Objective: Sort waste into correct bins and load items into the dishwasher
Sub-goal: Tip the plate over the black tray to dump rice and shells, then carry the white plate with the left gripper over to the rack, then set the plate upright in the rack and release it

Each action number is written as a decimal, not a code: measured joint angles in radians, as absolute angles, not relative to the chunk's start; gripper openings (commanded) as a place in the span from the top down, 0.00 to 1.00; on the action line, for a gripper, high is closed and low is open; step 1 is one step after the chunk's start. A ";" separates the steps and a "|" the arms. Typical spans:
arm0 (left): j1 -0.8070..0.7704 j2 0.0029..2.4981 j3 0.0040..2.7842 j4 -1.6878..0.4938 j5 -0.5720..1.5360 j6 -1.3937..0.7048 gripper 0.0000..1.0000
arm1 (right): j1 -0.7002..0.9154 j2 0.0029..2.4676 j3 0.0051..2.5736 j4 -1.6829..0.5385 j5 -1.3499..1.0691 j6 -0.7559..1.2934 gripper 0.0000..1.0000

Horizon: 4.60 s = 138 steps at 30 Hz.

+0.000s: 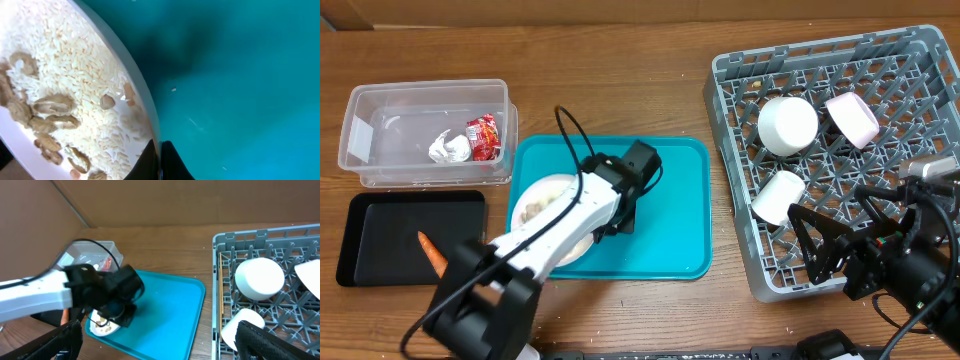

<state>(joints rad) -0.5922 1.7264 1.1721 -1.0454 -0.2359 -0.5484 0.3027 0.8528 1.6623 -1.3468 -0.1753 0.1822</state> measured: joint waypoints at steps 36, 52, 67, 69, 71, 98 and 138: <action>0.450 1.432 1.227 -1.047 0.441 -0.041 0.96 | 0.303 0.853 1.662 -1.347 -0.176 0.183 0.00; 1.030 1.426 1.069 -1.205 1.177 0.382 0.96 | 0.303 0.853 1.662 -1.347 -0.176 0.183 0.00; 1.047 1.411 1.015 -1.277 1.373 0.603 0.96 | 0.303 0.853 1.662 -1.347 -0.176 0.183 0.00; 0.965 1.402 1.037 -1.278 1.344 0.603 0.96 | 0.303 0.853 1.662 -1.347 -0.176 0.183 0.00; 0.852 1.388 1.082 -1.264 1.301 0.596 0.96 | 0.303 0.853 1.662 -1.347 -0.176 0.183 0.00; -0.654 1.784 1.247 0.541 0.534 -0.945 0.96 | 0.303 0.854 1.662 -1.347 -0.175 0.183 0.00; -0.397 0.872 1.416 -1.210 -0.241 -0.365 0.00 | 0.303 0.854 1.662 -1.347 -0.176 0.183 0.00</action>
<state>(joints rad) -0.3965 0.8719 1.4162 -1.2098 -0.2405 -0.3649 0.3027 0.8539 1.6619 -1.3472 -0.1757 0.1825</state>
